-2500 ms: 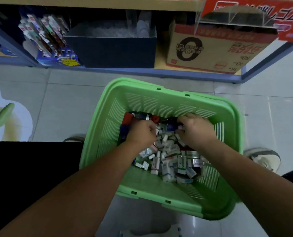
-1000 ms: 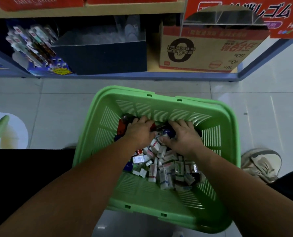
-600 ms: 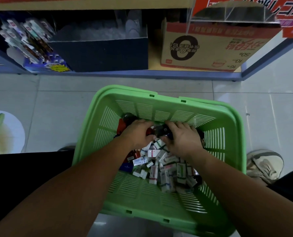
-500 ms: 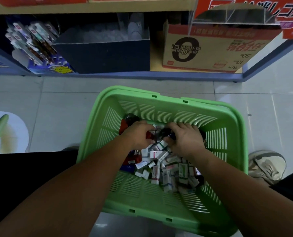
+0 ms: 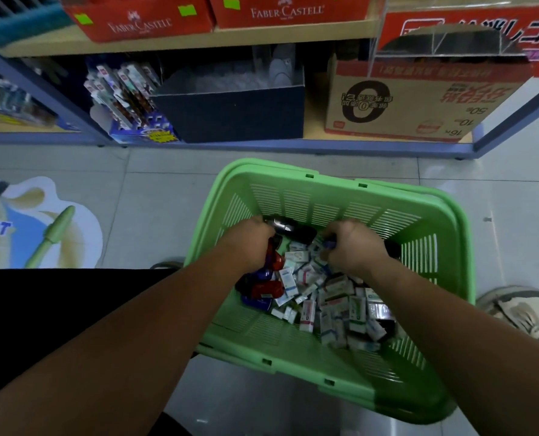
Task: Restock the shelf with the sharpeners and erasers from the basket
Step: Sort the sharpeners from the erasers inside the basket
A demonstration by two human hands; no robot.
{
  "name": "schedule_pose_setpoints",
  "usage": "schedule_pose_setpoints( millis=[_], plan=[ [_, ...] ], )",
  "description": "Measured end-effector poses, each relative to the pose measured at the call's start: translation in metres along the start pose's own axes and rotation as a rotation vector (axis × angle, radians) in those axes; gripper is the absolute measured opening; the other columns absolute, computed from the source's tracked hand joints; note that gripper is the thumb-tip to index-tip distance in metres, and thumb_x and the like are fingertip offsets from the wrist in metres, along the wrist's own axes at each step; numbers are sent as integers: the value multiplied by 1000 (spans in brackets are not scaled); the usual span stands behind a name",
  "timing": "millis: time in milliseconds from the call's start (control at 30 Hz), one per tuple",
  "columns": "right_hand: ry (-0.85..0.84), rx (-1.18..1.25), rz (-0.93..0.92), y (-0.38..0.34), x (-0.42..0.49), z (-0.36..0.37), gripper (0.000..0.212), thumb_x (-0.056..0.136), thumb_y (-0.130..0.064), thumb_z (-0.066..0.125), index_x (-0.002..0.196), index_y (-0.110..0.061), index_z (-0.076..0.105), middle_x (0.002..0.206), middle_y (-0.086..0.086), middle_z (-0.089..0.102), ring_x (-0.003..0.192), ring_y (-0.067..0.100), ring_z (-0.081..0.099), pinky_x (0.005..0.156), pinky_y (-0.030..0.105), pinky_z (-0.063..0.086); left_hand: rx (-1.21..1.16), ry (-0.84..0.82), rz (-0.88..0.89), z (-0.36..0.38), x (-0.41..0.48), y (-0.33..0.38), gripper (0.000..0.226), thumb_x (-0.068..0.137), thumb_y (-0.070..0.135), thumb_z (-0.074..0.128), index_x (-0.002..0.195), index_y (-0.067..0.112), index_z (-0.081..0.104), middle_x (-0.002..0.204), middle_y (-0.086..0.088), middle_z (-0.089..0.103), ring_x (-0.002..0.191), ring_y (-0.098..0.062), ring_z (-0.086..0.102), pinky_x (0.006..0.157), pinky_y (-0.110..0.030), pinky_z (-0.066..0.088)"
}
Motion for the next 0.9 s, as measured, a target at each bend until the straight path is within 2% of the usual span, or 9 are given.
schedule_pose_setpoints(
  millis=[100, 267, 333, 400, 467, 567, 667, 767, 900],
  plan=[
    [86, -44, -53, -11, -5, 1, 40, 84, -32, 79, 123, -29, 67, 120, 1, 61, 114, 26, 58, 85, 33, 47, -34, -17, -16, 4, -4, -3, 62, 86, -4, 68, 144, 15, 58, 141, -9, 52, 124, -29, 56, 105, -40, 50],
    [162, 72, -153, -44, -6, 3, 31, 93, -24, 75, 123, -24, 66, 122, 1, 64, 112, 26, 61, 76, 31, 44, -343, -59, -91, 3, -10, -9, 55, 93, -3, 61, 142, 22, 59, 138, -9, 61, 117, -27, 62, 95, -37, 56],
    [168, 23, -152, -47, -4, 8, 37, 95, -27, 72, 131, -22, 62, 129, 4, 58, 121, 29, 56, 86, 36, 49, -351, -60, -100, 5, -13, -11, 59, 92, -6, 61, 144, 21, 57, 139, -9, 60, 118, -27, 61, 96, -37, 56],
    [161, -96, -87, -37, -1, 15, 47, 97, -39, 68, 140, -21, 55, 136, 6, 55, 129, 31, 51, 100, 42, 47, -350, -55, -113, 12, -15, -13, 56, 90, -9, 61, 139, 20, 61, 136, -8, 61, 117, -26, 61, 96, -36, 56],
    [79, -95, -11, -23, 2, 26, 49, 102, -43, 60, 144, -21, 51, 138, 7, 59, 130, 32, 50, 101, 43, 47, -377, -60, -129, 24, -16, -15, 46, 90, -10, 61, 127, 16, 67, 127, -9, 64, 111, -24, 62, 94, -36, 56],
    [-1, -27, 0, -10, 3, 39, 42, 106, -38, 53, 144, -20, 54, 133, 6, 66, 132, 29, 46, 91, 40, 49, -456, -105, -148, 47, -18, -17, 42, 91, -8, 61, 126, 14, 68, 124, -9, 65, 110, -24, 62, 96, -35, 56],
    [-10, -57, -41, -5, 7, 41, 44, 104, -30, 54, 148, -23, 54, 143, 1, 62, 133, 28, 42, 100, 40, 47, -463, -100, -166, 60, -17, -19, 39, 92, -5, 62, 124, 15, 70, 124, -7, 66, 111, -24, 62, 100, -35, 54],
    [-73, -46, -69, -3, 14, 36, 44, 100, -27, 54, 144, -25, 59, 139, 3, 65, 130, 28, 42, 102, 39, 46, -504, -66, -190, 62, -12, -20, 35, 94, -5, 58, 118, 16, 73, 123, -6, 67, 110, -24, 63, 99, -35, 55],
    [-222, -57, -172, -9, 11, 29, 51, 90, -55, 64, 132, -26, 66, 126, 4, 64, 123, 27, 54, 99, 41, 52, -545, -33, -221, 63, -7, -21, 27, 96, 0, 58, 108, 17, 74, 119, -7, 70, 107, -24, 65, 95, -35, 57]
  ],
)
Point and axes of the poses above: each hand's wrist, its own x-axis towards the middle knuckle, its own z-axis out of the palm, y = z × x, the point moved 2 cm from there along x, towards the middle knuckle
